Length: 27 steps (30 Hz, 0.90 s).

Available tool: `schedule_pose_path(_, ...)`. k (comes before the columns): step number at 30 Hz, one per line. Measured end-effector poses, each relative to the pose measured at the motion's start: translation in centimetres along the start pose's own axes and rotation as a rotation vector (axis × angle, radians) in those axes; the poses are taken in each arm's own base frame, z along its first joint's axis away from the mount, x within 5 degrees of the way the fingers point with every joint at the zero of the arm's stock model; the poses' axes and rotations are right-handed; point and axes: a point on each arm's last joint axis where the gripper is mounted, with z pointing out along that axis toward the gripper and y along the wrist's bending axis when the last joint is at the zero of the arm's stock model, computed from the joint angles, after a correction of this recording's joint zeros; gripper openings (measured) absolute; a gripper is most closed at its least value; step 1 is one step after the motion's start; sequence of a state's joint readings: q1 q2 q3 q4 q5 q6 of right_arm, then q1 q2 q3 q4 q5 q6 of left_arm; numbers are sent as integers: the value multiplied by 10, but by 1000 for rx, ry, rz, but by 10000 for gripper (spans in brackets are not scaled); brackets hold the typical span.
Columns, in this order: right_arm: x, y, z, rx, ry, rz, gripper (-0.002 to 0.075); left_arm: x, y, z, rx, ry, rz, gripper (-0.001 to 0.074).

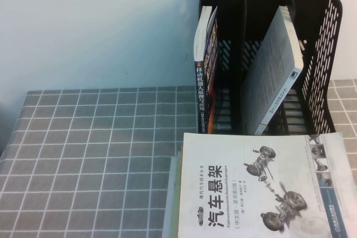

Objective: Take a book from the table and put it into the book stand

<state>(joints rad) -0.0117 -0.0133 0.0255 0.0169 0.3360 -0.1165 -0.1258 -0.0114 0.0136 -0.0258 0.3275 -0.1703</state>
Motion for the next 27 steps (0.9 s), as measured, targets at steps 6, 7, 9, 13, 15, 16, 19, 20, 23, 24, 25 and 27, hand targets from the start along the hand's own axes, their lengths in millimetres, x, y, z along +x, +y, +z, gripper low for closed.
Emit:
schedule_pose_path(6, 0, 0, 0, 2, 1, -96, -3, 0, 0, 0, 0, 0, 0, -3)
schedule_pose_path(7, 0, 0, 0, 2, 1, -103, -3, 0, 0, 0, 0, 0, 0, -3)
schedule_pose_path(9, 0, 0, 0, 2, 1, -107, -3, 0, 0, 0, 0, 0, 0, -3)
schedule_pose_path(13, 0, 0, 0, 2, 1, -109, -3, 0, 0, 0, 0, 0, 0, -3)
schedule_pose_path(15, 0, 0, 0, 2, 1, -111, -3, 0, 0, 0, 0, 0, 0, -3)
schedule_pose_path(16, 0, 0, 0, 2, 1, -111, -3, 0, 0, 0, 0, 0, 0, -3)
schedule_pose_path(19, 0, 0, 0, 2, 1, -111, -3, 0, 0, 0, 0, 0, 0, -3)
schedule_pose_path(20, 0, 0, 0, 2, 1, -104, -3, 0, 0, 0, 0, 0, 0, -3)
schedule_pose_path(23, 0, 0, 0, 2, 1, -64, -3, 0, 0, 0, 0, 0, 0, -3)
schedule_pose_path(24, 0, 0, 0, 2, 1, -52, -3, 0, 0, 0, 0, 0, 0, -3)
schedule_pose_path(25, 0, 0, 0, 4, 1, -42, -3, 0, 0, 0, 0, 0, 0, -3)
schedule_pose_path(27, 0, 0, 0, 5, 1, -31, -3, 0, 0, 0, 0, 0, 0, -3)
